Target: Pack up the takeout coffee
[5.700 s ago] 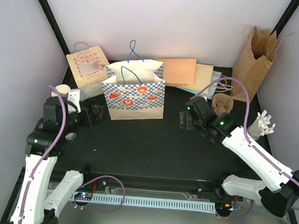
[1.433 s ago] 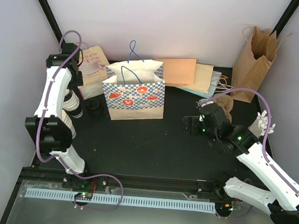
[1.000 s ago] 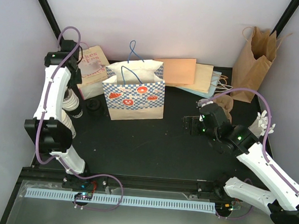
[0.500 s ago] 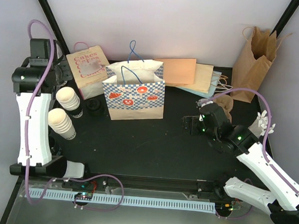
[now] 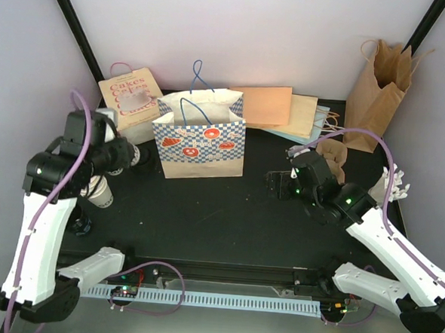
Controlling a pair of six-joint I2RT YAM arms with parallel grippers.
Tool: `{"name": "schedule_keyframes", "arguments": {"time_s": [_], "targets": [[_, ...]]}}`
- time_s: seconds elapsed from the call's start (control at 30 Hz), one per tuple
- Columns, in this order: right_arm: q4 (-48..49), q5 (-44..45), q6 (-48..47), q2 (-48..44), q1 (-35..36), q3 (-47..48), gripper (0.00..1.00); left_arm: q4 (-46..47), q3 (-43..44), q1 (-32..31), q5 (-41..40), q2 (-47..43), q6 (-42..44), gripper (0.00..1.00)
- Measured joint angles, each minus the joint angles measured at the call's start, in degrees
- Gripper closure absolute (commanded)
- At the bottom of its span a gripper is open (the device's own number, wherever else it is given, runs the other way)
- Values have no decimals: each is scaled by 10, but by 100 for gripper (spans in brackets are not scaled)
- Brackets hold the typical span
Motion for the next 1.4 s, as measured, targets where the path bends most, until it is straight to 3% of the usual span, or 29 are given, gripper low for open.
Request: {"name": "schedule_keyframes", "arguments": {"time_s": [0.23, 0.43, 0.67, 0.8, 0.93, 1.4], "targets": [[5, 0, 16, 3, 0, -16, 5, 7, -139, -76, 61, -39, -68, 98], [4, 2, 28, 2, 0, -28, 5, 21, -203, -186, 69, -34, -124, 99], [2, 11, 42, -7, 0, -42, 5, 108, -281, -327, 59, -46, -180, 98], [-11, 32, 53, -6, 0, -44, 5, 166, -280, -409, 24, 19, -189, 98], [-33, 58, 64, -5, 0, -44, 5, 192, -247, -451, -14, 117, -179, 99], [-90, 98, 98, -4, -21, -44, 4, 229, -142, -478, -24, 330, -124, 97]]}}
